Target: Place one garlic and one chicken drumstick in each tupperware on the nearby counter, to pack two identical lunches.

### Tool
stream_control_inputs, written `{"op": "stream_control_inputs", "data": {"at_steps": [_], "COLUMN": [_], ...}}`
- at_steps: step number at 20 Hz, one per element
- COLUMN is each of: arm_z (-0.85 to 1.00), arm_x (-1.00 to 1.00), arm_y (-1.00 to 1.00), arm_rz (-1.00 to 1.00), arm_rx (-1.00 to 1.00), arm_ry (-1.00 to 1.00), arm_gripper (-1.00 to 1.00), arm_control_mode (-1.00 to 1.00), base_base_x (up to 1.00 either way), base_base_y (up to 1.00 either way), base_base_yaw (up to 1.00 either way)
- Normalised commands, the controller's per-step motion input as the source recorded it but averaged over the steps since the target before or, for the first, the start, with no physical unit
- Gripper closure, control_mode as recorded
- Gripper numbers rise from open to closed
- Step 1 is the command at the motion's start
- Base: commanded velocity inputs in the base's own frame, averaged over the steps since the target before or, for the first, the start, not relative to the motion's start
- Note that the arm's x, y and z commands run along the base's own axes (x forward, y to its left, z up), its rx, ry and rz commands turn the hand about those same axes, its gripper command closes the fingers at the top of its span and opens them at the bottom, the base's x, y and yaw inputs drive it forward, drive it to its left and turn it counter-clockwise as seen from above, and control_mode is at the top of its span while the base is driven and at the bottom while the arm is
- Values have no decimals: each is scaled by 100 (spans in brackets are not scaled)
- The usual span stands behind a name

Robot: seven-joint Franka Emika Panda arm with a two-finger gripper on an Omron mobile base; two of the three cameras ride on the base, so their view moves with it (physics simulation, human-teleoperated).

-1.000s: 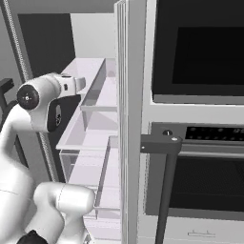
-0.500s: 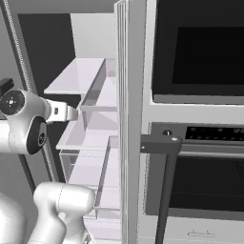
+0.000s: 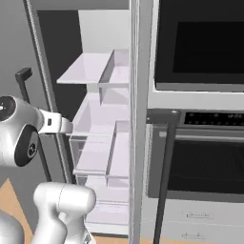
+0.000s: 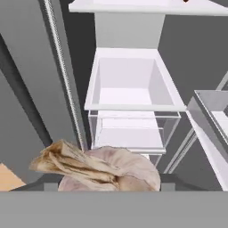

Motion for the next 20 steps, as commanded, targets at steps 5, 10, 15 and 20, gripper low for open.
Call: {"op": "stream_control_inputs", "data": {"at_steps": [5, 10, 15, 20], "arm_z": [0, 0, 0, 0], "arm_x": [0, 0, 0, 0], "arm_y": [0, 0, 0, 0], "arm_rz": [0, 0, 0, 0], "arm_rx": [0, 0, 0, 0], "arm_ry": [0, 0, 0, 0], "arm_gripper": [100, 100, 100, 100], "arm_control_mode": [100, 100, 100, 100], "base_base_x": [-100, -100, -100, -98], "base_base_y": [70, 60, 2, 0], "base_base_yaw": [13, 6, -45, -69]}}
